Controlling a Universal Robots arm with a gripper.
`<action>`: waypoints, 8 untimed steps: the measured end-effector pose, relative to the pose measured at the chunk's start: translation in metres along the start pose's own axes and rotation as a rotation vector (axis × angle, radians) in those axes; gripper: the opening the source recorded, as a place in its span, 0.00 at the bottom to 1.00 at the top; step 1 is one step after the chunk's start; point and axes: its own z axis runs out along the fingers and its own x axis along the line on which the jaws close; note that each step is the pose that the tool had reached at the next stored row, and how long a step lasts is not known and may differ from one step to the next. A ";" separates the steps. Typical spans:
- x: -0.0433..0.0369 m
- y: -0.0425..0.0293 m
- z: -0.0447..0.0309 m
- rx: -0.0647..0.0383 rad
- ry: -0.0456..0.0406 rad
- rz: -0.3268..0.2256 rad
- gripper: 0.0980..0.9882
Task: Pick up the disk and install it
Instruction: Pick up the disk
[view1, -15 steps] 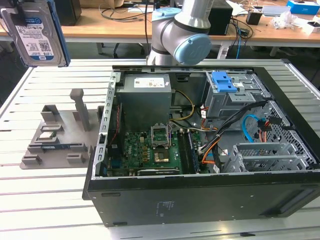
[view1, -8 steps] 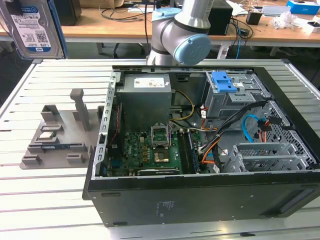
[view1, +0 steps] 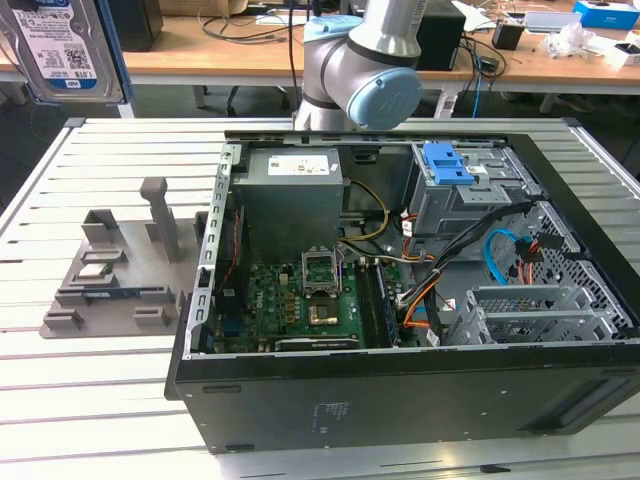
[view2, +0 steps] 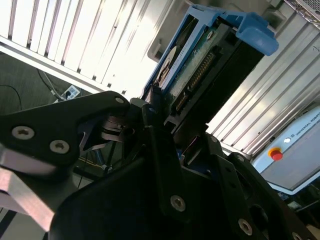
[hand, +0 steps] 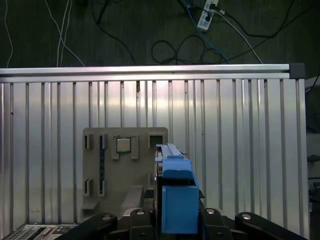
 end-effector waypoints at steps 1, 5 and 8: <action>0.0000 0.0000 -0.0001 0.000 0.0000 0.000 0.30; 0.0000 -0.0010 -0.0004 0.000 0.0001 0.000 0.30; -0.0002 -0.0111 -0.0008 0.000 0.0001 0.000 0.30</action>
